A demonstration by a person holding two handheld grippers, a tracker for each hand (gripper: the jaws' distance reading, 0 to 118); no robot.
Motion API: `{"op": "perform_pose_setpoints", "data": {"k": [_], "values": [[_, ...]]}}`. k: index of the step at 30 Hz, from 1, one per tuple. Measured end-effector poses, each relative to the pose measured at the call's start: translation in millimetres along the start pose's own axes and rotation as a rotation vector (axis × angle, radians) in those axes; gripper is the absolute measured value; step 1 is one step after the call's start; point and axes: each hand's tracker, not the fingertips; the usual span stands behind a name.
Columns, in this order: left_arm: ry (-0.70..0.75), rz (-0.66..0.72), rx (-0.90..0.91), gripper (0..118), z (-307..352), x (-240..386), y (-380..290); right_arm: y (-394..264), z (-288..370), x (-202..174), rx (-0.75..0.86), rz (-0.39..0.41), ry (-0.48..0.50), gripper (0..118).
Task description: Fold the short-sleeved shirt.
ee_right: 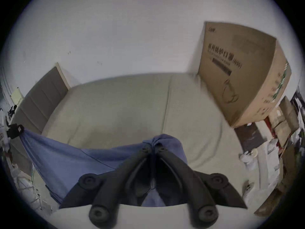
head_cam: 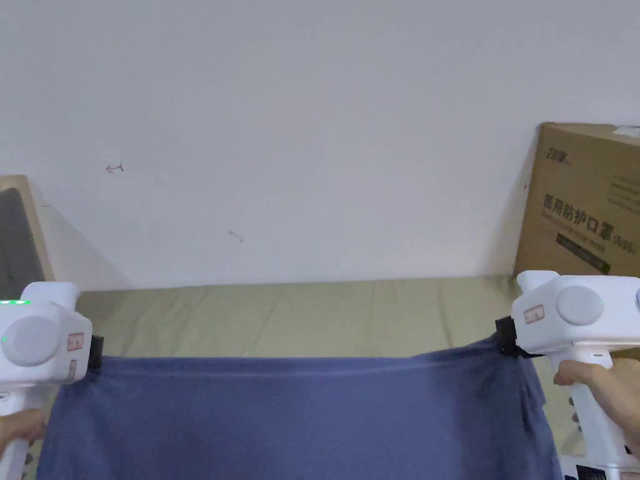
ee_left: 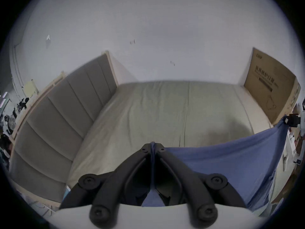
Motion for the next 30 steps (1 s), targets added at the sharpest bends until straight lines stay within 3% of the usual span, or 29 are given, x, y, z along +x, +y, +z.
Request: {"op": "perform_pose_setpoints", "data": {"k": [4,8,13,17,20,21,25,30], "values": [[0.038,-0.015,0.082,3,23.3,1.3,64.9,54.2,44.2,-0.9,0.088,-0.027,-0.015,3],[0.051,0.052,0.175,3,43.3,-2.1,125.3,109.9,80.8,-7.9,0.182,-0.03,-0.047,3],[0.08,0.061,0.257,3,59.8,-1.5,182.5,177.0,118.6,-12.6,0.322,-0.102,-0.07,3],[0.107,0.077,0.307,3,66.8,-0.9,229.3,219.7,136.8,-18.7,0.391,-0.093,-0.113,3],[0.105,0.108,0.338,3,78.1,-1.9,265.5,254.5,154.2,-18.6,0.435,-0.146,-0.103,3],[0.108,0.139,0.39,3,84.9,-2.1,274.7,261.3,164.0,-18.3,0.471,-0.174,-0.089,3],[0.14,0.039,0.472,3,109.9,1.1,305.2,289.5,195.8,-20.0,0.524,-0.136,-0.111,3],[0.101,0.078,0.524,3,120.1,0.7,311.4,289.0,215.1,-18.9,0.576,-0.149,-0.103,3]]}}
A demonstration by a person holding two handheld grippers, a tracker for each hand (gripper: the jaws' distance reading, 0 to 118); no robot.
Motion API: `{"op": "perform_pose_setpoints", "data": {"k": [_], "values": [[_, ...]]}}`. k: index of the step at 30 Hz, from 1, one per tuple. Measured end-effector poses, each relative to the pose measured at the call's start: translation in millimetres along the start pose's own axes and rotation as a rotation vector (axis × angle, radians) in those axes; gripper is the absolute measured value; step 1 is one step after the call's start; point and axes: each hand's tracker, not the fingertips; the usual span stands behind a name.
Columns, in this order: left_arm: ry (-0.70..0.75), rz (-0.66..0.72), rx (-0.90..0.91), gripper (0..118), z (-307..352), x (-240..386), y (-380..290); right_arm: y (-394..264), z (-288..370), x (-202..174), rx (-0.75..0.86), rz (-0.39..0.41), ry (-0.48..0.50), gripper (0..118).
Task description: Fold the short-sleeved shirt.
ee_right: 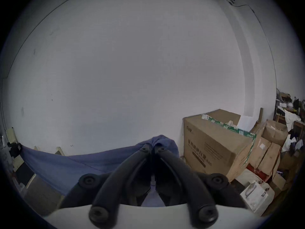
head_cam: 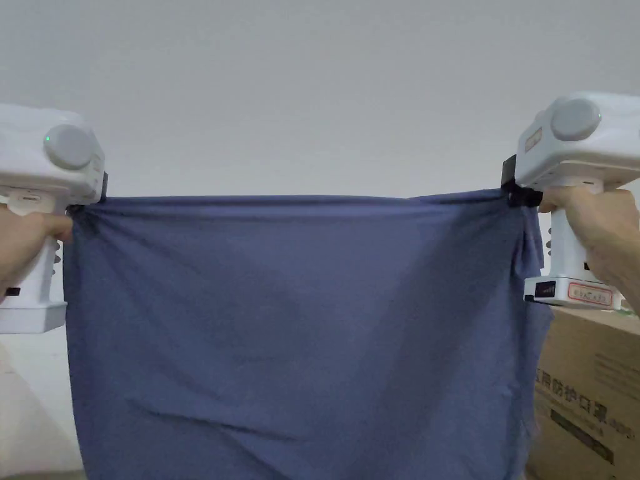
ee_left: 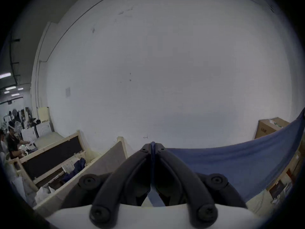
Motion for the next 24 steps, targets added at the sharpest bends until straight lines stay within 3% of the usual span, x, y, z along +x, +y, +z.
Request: {"op": "perform_pose_setpoints", "data": {"k": [5,14,17,24], "values": [[-0.027,-0.023,-0.112,3,-28.1,12.9,-72.9,-62.7,-29.9,6.6,-0.135,0.054,-0.02,3],[-0.065,-0.12,-0.527,2,-104.9,57.2,-331.2,-288.9,-134.8,38.0,-0.552,0.088,-0.057,3],[-0.043,-0.102,-0.616,3,-123.8,68.1,-409.3,-366.2,-165.6,48.6,-0.673,0.061,-0.075,3],[-0.032,-0.128,-0.793,2,-152.3,74.0,-539.0,-495.0,-201.0,64.1,-0.87,0.105,-0.094,3]]}}
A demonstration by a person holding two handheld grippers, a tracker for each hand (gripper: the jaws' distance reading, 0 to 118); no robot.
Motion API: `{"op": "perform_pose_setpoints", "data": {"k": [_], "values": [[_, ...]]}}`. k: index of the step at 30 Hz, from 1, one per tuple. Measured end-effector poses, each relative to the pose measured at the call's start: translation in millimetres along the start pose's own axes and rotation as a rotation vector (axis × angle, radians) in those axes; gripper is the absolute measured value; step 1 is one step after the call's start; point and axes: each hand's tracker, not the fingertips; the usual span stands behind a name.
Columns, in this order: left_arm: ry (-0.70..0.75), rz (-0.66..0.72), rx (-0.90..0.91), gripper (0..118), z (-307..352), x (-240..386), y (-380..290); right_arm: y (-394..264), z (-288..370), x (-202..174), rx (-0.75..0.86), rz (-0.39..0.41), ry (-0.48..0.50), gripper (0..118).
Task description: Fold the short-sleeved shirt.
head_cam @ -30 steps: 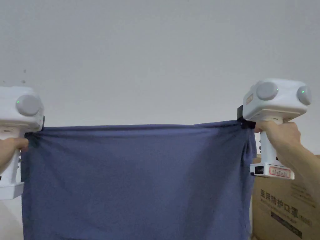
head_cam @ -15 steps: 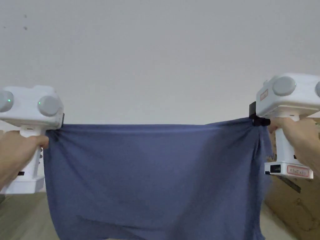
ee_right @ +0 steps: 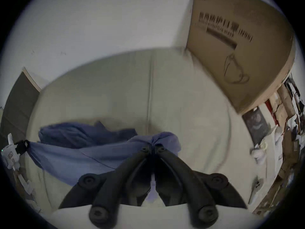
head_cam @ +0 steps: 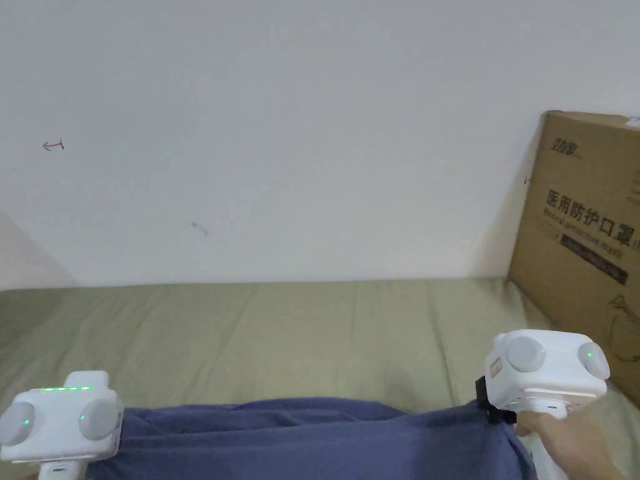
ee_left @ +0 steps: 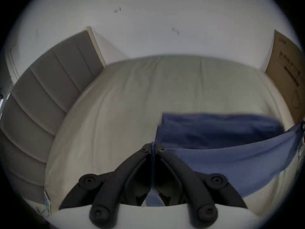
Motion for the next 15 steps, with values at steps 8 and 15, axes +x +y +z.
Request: {"op": "perform_pose_setpoints", "data": {"k": [8,15], "values": [[-0.064,0.043,-0.045,3,22.4,-28.6,-52.8,-47.1,0.0,22.5,-0.021,-0.017,0.021,3],[-0.111,0.062,-0.002,3,109.6,-66.6,-131.0,-149.6,83.2,46.1,0.021,-0.006,0.074,3]]}}
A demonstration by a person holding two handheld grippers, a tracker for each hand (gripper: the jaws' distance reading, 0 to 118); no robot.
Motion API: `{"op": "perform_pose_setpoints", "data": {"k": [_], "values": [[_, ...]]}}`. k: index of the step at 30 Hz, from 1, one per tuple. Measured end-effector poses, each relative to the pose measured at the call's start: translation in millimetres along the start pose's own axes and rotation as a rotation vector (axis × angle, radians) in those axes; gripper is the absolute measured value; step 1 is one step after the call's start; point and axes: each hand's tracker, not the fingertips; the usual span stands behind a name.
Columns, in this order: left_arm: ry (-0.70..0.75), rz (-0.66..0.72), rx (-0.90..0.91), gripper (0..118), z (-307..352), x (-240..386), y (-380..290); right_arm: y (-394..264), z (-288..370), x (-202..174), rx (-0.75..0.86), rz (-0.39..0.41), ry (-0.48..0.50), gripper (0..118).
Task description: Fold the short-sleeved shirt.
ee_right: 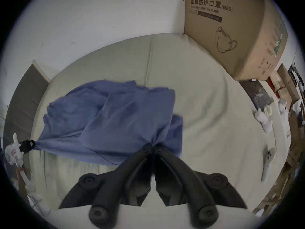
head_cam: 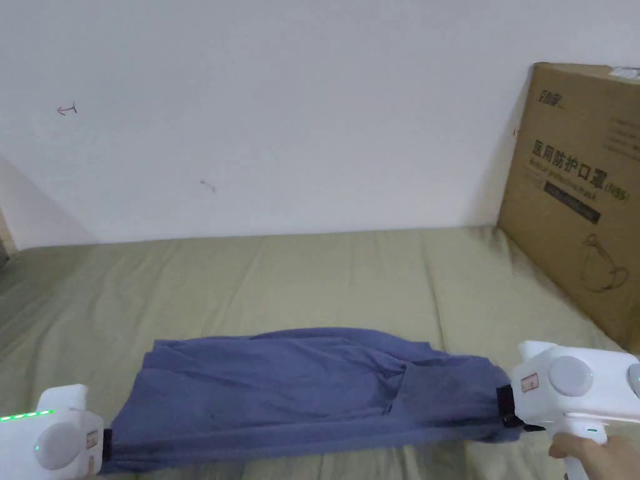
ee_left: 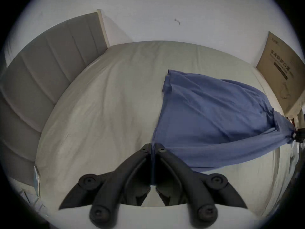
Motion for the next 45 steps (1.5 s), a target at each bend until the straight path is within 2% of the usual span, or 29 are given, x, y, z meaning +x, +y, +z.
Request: {"op": "perform_pose_setpoints", "data": {"k": [4,8,13,16,19,20,21,22,23,24,25,26,28,29,30,31,32,33,35,37,42,43,44,45], "values": [[-0.021,-0.004,-0.012,3,52.7,-22.4,-73.2,-82.7,48.8,16.3,-0.012,-0.037,0.045,3],[0.002,-0.07,-0.016,3,109.5,-47.2,-158.1,-184.1,93.0,29.2,-0.025,0.022,0.039,3],[0.027,-0.076,-0.04,3,163.2,-68.1,-241.1,-287.1,133.5,34.7,-0.061,-0.032,0.049,3],[0.015,-0.059,-0.032,3,178.6,-74.8,-264.7,-320.0,144.7,36.2,-0.078,-0.052,0.037,3],[0.016,-0.061,-0.018,3,185.0,-77.3,-274.2,-324.0,155.6,36.3,-0.064,-0.053,0.052,3],[0.009,-0.051,-0.007,5,189.2,-74.4,-273.2,-320.9,160.2,36.0,-0.037,-0.058,0.061,3],[0.006,-0.041,0.001,13,189.9,-74.0,-272.7,-318.0,163.6,34.5,-0.014,-0.057,0.056,4],[0.01,-0.035,-0.001,31,190.9,-72.3,-270.7,-312.1,164.6,34.2,-0.004,-0.056,0.048,13],[0.026,-0.036,-0.005,62,193.1,-69.3,-268.8,-309.1,166.5,31.1,-0.002,-0.045,0.039,40],[0.031,-0.034,0.001,80,196.3,-68.0,-268.1,-306.9,168.1,27.7,0.005,-0.023,0.011,70],[0.029,-0.025,0.013,93,200.2,-68.0,-267.6,-304.4,168.7,26.1,0.01,0.003,0.001,92],[0.02,-0.015,0.019,101,204.4,-67.6,-266.6,-302.6,170.8,24.5,0.017,0.014,0.005,98],[-0.016,0.007,0.037,100,215.4,-67.0,-263.4,-299.8,179.2,19.5,0.034,0.024,0.021,98],[-0.029,0.014,0.041,98,219.8,-66.4,-262.3,-297.9,181.6,16.9,0.031,0.027,0.028,97],[-0.046,0.023,0.043,89,225.2,-65.9,-261.3,-294.9,181.5,17.4,0.03,0.029,0.04,94],[-0.076,0.033,0.055,67,231.4,-65.5,-261.5,-294.8,183.7,13.6,0.038,0.044,0.07,81],[-0.098,0.029,0.058,17,236.1,-66.0,-261.1,-295.5,185.9,9.7,0.047,0.061,0.087,36],[-0.116,0.025,0.058,0,239.7,-64.6,-262.0,-296.7,187.1,6.2,0.054,0.071,0.09,4],[-0.111,0.012,0.038,0,243.4,-59.7,-271.1,-301.4,180.6,1.0,0.051,0.059,0.092,3],[-0.147,-0.034,0.005,0,246.9,-58.1,-286.6,-306.4,172.1,-0.8,-0.007,0.032,0.137,3],[-0.076,0.033,0.044,0,248.2,-73.2,-298.8,-314.5,164.4,-5.8,-0.014,0.059,0.095,1],[-0.067,0.061,0.053,6,244.7,-82.0,-296.2,-314.3,163.8,-4.5,-0.022,0.055,0.108,1],[-0.075,0.091,0.041,34,237.7,-91.5,-290.9,-314.1,163.0,-3.1,-0.03,0.045,0.12,1],[-0.088,0.134,0.021,68,234.9,-96.4,-292.7,-314.0,163.2,-1.0,-0.034,0.033,0.125,1]]}}
